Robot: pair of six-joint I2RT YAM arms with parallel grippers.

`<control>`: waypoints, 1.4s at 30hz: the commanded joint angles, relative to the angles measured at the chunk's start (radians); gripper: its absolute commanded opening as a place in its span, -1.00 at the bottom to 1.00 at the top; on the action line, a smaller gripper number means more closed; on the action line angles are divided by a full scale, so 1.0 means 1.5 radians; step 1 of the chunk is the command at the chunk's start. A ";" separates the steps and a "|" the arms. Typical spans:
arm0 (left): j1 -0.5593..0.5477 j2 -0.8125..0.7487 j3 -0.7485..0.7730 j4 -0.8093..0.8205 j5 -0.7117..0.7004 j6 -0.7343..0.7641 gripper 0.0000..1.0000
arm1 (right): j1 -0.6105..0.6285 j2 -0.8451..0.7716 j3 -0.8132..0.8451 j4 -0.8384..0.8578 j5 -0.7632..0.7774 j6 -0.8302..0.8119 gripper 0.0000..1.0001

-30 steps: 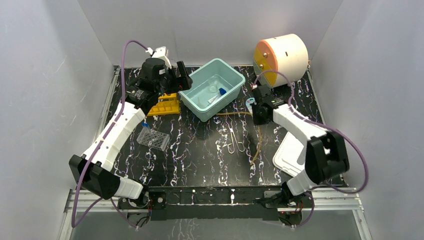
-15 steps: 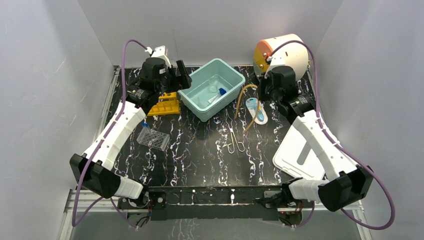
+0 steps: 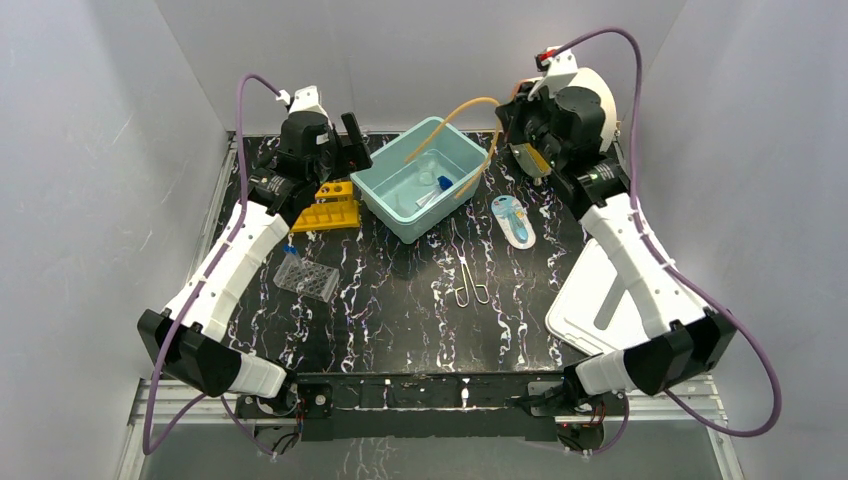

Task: Organize the chemistry lab equipment

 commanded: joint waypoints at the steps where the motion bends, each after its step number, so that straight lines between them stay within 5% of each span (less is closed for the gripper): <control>1: 0.000 -0.025 0.014 -0.013 -0.060 0.002 0.83 | 0.014 0.044 0.029 0.095 -0.032 0.024 -1.00; 20: 0.000 -0.015 0.022 -0.006 -0.077 0.019 0.84 | 0.098 0.194 0.075 0.176 0.026 0.054 -1.00; 42: 0.000 -0.006 0.012 0.002 -0.068 0.025 0.85 | 0.147 0.266 -0.036 0.203 0.042 0.096 -1.00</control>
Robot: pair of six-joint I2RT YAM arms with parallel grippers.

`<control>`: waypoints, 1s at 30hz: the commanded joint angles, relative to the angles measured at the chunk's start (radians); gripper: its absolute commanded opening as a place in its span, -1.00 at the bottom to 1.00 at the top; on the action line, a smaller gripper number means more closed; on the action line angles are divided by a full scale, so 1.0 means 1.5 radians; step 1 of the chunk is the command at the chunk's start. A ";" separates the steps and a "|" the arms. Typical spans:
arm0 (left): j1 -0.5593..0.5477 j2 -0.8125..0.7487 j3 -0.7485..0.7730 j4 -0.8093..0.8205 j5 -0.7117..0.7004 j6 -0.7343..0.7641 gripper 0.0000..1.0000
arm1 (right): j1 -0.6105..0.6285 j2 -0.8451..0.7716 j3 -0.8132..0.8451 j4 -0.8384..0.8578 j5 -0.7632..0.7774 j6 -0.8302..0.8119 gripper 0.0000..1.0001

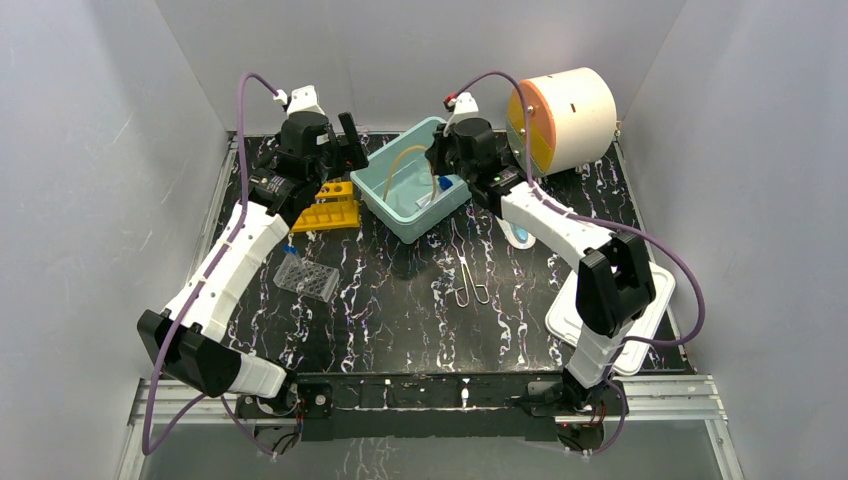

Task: Organize the chemistry lab equipment

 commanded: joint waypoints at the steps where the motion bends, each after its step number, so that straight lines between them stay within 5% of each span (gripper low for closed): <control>1: 0.000 -0.005 0.010 0.008 -0.007 0.007 0.85 | 0.013 0.010 -0.001 0.032 0.006 0.022 -1.00; 12: 0.000 -0.022 -0.006 0.009 -0.015 0.024 0.86 | 0.013 0.041 0.032 -0.091 0.065 -0.030 -0.74; 18: 0.000 -0.024 -0.006 0.014 0.004 0.031 0.87 | 0.013 0.023 0.086 -0.164 0.120 -0.027 -0.14; 30: 0.000 -0.031 -0.013 0.014 0.017 0.025 0.87 | 0.013 -0.103 0.043 -0.239 0.114 -0.020 0.15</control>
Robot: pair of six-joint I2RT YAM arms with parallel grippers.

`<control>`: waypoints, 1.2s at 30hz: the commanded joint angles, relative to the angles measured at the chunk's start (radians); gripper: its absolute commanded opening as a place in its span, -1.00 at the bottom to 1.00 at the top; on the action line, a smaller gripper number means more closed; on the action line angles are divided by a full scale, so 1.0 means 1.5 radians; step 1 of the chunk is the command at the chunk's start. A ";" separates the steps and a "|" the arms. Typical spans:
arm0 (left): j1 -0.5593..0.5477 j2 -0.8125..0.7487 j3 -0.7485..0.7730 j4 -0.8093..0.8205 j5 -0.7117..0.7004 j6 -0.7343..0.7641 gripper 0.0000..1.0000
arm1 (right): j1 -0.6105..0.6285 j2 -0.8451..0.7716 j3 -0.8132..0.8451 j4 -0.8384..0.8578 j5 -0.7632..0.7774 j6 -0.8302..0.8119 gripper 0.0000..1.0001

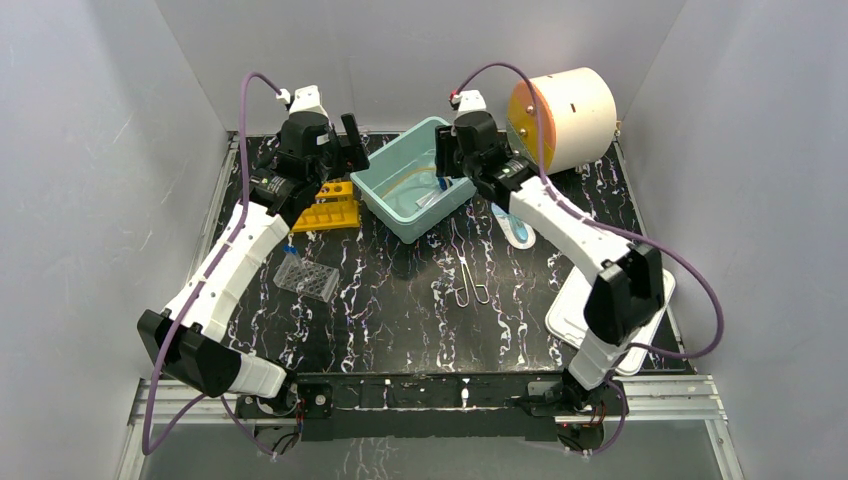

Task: Organize the chemistry lab equipment

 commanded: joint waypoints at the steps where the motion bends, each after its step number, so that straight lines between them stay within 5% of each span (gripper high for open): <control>1: 0.000 -0.032 -0.013 0.011 0.006 0.000 0.87 | -0.001 -0.105 -0.055 -0.018 -0.001 0.000 0.19; 9: 0.000 -0.033 -0.023 0.013 0.026 -0.015 0.87 | -0.001 -0.237 -0.286 -0.011 -0.045 0.061 0.34; 15: 0.000 -0.039 -0.032 0.013 0.034 -0.025 0.87 | 0.008 -0.238 -0.392 -0.016 -0.039 0.137 0.36; 22: -0.001 -0.043 -0.036 0.013 0.040 -0.030 0.87 | 0.017 -0.146 -0.410 0.026 -0.027 0.170 0.40; 36: -0.003 -0.037 -0.034 0.015 0.044 -0.033 0.87 | 0.039 -0.050 -0.400 -0.029 -0.037 0.222 0.15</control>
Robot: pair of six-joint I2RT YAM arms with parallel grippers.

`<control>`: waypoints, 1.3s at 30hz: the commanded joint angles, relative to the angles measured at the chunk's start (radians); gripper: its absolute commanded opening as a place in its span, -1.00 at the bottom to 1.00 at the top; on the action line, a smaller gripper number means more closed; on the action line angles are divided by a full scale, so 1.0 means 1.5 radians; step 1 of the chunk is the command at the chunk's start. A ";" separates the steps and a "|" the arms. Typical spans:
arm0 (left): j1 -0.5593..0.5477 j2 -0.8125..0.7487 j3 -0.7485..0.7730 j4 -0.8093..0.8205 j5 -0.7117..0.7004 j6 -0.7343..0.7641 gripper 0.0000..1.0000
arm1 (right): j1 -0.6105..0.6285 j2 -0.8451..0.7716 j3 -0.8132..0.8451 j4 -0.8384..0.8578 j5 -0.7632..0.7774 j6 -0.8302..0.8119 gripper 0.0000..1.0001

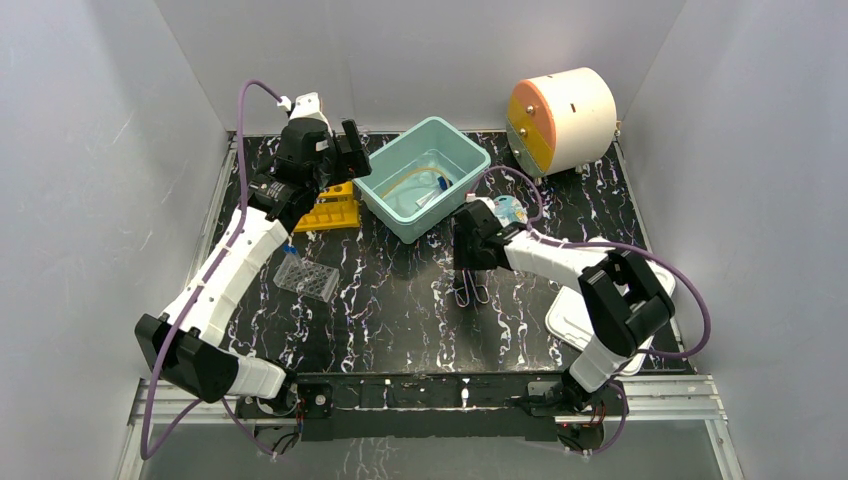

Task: Organize the chemistry lab equipment

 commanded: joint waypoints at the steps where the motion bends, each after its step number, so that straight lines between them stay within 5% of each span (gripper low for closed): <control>1: -0.003 -0.018 0.000 0.007 0.009 -0.007 0.87 | 0.010 0.030 0.017 -0.028 0.009 0.038 0.12; 17: -0.005 -0.016 -0.004 0.007 0.007 -0.007 0.88 | 0.071 0.073 0.049 -0.186 0.125 0.053 -0.50; 23: -0.004 -0.015 -0.007 0.010 0.008 -0.007 0.87 | 0.077 0.014 0.014 -0.213 0.100 0.072 -0.54; 28: -0.004 -0.016 -0.007 0.011 0.007 -0.005 0.88 | 0.076 -0.015 -0.013 -0.181 0.074 0.066 -0.37; 39: -0.005 -0.023 0.009 0.004 -0.011 0.018 0.87 | 0.049 0.059 0.155 -0.185 0.135 0.041 0.25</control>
